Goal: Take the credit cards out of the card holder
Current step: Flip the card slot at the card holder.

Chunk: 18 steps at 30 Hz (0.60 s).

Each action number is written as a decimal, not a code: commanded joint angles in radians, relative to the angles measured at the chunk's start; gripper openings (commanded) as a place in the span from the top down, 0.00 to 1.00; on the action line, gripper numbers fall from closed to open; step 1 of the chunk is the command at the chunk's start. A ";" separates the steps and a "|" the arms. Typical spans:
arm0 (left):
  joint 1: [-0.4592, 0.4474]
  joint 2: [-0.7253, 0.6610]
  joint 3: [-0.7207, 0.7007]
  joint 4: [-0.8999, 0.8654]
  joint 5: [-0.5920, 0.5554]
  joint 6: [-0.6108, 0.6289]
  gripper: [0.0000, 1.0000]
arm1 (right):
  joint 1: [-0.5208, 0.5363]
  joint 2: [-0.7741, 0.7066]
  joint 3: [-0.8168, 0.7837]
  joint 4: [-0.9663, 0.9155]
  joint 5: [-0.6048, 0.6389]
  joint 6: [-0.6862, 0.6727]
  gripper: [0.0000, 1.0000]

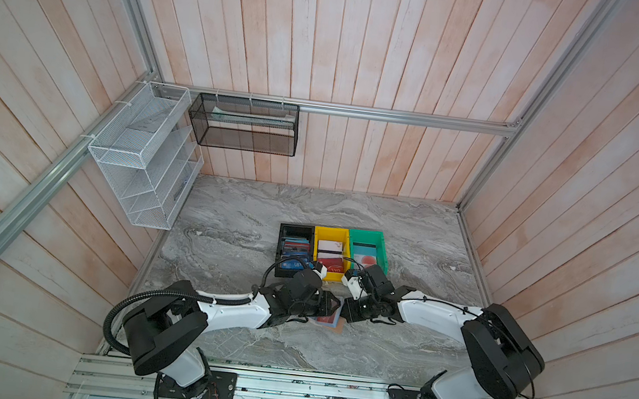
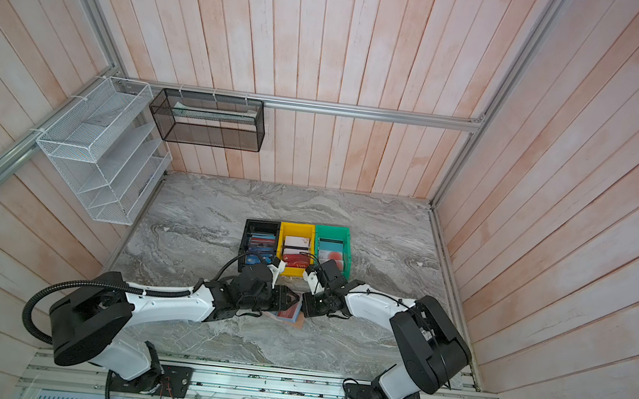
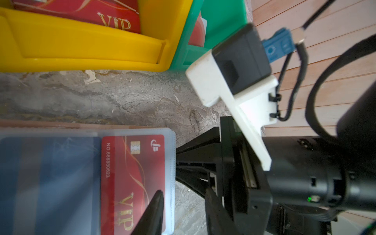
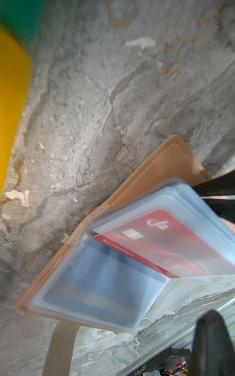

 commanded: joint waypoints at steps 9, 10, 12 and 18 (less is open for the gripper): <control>-0.004 0.036 -0.037 0.040 -0.006 -0.023 0.63 | -0.034 -0.125 -0.016 -0.193 0.163 0.005 0.89; -0.003 0.032 -0.037 0.040 -0.010 -0.022 0.63 | -0.036 -0.129 -0.015 -0.191 0.154 0.003 0.89; -0.004 0.022 -0.037 0.030 -0.017 -0.019 0.63 | -0.041 -0.122 -0.014 -0.188 0.147 0.003 0.89; 0.002 -0.028 -0.048 -0.015 -0.050 -0.013 0.63 | -0.041 -0.062 -0.029 -0.160 0.123 0.000 0.89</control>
